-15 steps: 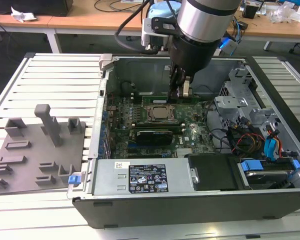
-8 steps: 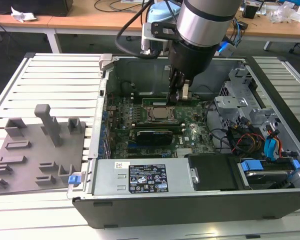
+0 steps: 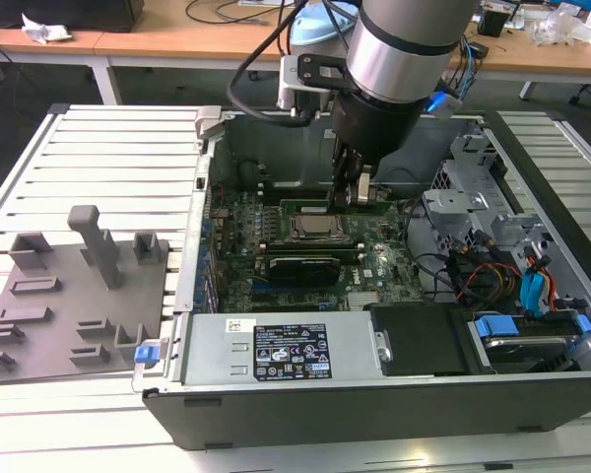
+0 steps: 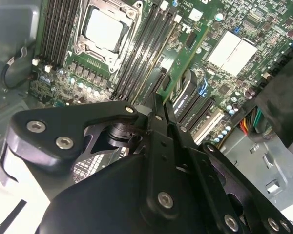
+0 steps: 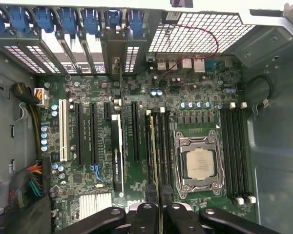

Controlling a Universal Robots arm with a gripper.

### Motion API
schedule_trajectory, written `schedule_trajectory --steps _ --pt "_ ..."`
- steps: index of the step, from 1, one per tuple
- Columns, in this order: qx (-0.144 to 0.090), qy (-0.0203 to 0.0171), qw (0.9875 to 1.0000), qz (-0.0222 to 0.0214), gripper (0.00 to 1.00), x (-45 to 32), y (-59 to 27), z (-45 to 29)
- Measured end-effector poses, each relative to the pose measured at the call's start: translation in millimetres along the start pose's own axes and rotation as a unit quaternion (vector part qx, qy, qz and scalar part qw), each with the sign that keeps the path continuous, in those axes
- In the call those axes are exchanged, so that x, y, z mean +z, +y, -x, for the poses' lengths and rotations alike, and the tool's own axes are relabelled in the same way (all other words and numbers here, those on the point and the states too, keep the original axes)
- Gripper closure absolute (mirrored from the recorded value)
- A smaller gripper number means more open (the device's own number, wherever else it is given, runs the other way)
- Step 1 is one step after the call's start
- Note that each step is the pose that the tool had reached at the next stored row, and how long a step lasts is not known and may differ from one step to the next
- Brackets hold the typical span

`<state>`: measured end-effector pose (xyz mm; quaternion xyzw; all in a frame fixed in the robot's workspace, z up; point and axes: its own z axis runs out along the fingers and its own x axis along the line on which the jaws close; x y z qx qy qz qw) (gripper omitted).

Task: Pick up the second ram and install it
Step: 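Insert the second ram into the second slot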

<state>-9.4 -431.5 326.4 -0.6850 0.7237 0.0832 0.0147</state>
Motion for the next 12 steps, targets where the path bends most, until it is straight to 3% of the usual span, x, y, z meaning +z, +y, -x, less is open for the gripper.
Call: schedule_trajectory --steps 12 --pt "0.000 0.0000 1.0000 0.0000 0.86 9.5 -4.4 0.1"
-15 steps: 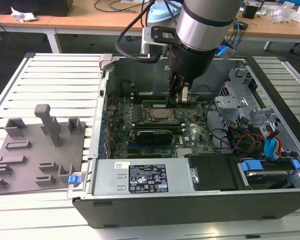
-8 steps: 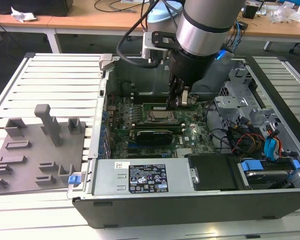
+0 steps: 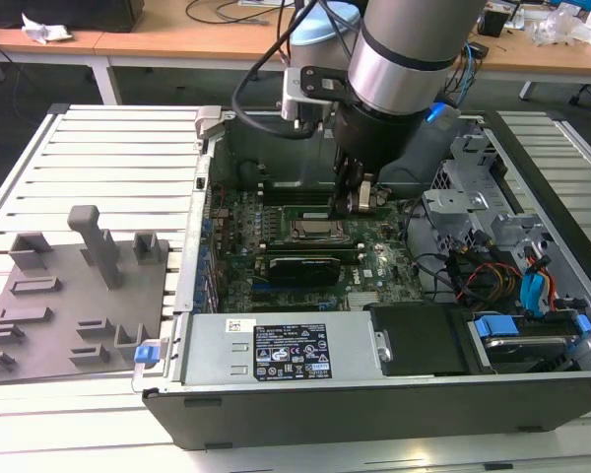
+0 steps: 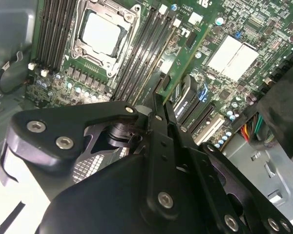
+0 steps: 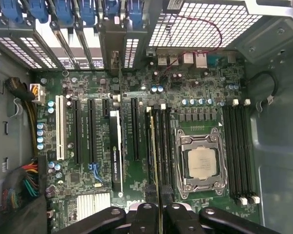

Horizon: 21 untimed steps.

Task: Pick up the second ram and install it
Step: 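Insert the second ram into the second slot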

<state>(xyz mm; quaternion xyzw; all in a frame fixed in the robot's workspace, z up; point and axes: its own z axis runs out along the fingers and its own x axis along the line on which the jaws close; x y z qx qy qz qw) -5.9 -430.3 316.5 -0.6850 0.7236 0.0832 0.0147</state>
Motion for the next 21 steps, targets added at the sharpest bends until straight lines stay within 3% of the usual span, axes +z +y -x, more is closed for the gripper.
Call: schedule_trajectory --steps 13,15,17,21 --pt "0.000 0.0000 1.0000 0.0000 0.86 8.2 -3.0 -0.4" --pt "0.000 0.0000 1.0000 0.0000 0.86 16.7 -5.9 3.0" --pt "0.000 0.0000 1.0000 0.0000 0.86 20.6 -6.4 7.5" --pt "0.000 0.0000 1.0000 0.0000 0.86 26.7 -6.9 7.7"
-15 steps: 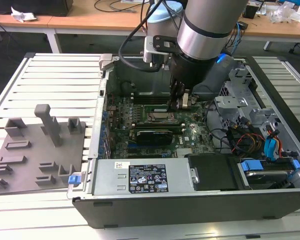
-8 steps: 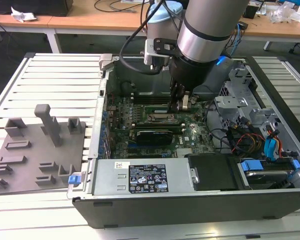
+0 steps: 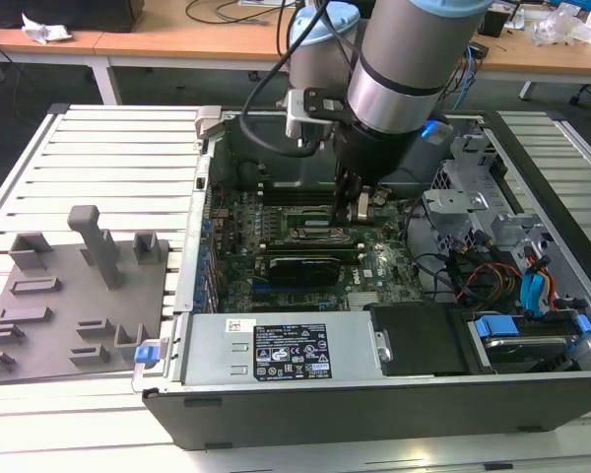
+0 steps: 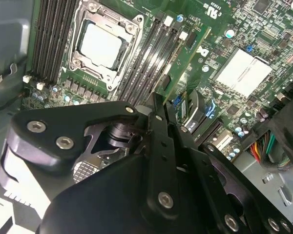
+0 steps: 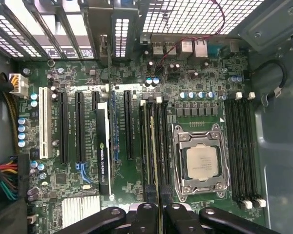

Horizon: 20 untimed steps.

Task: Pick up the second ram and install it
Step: 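Insert the second ram into the second slot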

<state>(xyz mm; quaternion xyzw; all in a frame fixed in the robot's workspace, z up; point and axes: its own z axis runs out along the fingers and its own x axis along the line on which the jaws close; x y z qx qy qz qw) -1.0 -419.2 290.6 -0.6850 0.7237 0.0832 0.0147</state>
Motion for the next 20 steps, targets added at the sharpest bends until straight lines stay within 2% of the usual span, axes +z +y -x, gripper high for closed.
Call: schedule_trajectory --steps 20 --pt "0.000 0.0000 1.0000 0.0000 0.86 22.5 -2.3 -3.1"
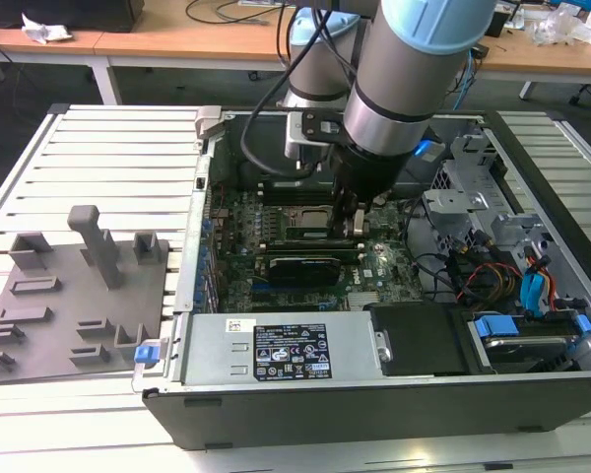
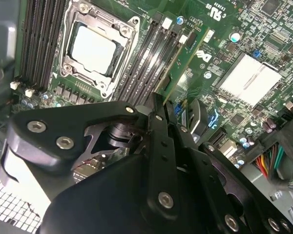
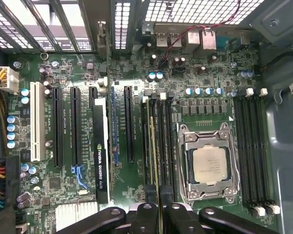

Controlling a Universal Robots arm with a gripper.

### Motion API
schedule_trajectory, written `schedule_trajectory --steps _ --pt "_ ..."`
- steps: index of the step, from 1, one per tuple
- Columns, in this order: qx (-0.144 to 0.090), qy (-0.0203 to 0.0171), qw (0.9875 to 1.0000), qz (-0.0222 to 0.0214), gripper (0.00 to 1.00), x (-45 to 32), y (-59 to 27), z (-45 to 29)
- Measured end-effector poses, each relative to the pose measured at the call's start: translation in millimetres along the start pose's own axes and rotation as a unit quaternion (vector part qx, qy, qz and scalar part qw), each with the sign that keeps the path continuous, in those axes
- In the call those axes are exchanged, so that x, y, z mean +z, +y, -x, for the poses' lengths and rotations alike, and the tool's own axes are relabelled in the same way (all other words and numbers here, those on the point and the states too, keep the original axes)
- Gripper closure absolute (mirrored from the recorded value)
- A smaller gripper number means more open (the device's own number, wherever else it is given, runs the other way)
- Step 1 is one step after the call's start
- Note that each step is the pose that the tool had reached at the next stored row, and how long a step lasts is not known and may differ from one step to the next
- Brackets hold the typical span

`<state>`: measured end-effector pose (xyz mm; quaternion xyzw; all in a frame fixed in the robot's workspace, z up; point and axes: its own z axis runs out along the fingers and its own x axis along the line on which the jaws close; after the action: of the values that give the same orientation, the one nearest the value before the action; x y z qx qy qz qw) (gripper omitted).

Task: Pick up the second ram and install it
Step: 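Insert the second ram into the second slot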

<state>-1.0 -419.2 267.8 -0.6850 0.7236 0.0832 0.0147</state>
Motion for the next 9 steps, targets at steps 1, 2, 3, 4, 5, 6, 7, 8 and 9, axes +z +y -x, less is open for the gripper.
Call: schedule_trajectory --steps 1,2,3,4,5,6,7,8,9 --pt "0.000 0.0000 1.0000 0.0000 0.86 1.9 -0.2 -0.3" --pt "0.000 0.0000 1.0000 0.0000 0.86 3.9 -0.4 -0.5" --pt "0.000 0.0000 1.0000 0.0000 0.86 5.4 0.0 -0.7" --pt "0.000 0.0000 1.0000 0.0000 0.86 6.6 1.1 -1.0" --pt "0.000 0.0000 1.0000 0.0000 0.86 7.4 2.0 -1.1" --pt "0.000 0.0000 1.0000 0.0000 0.86 9.3 3.8 -0.6" --pt "0.000 0.0003 1.0000 0.0000 0.86 11.8 6.1 1.6" --pt "0.000 0.0005 1.0000 0.0000 0.86 13.2 7.4 3.5" --pt "0.000 0.0006 1.0000 -0.0001 0.86 14.8 8.7 5.5"
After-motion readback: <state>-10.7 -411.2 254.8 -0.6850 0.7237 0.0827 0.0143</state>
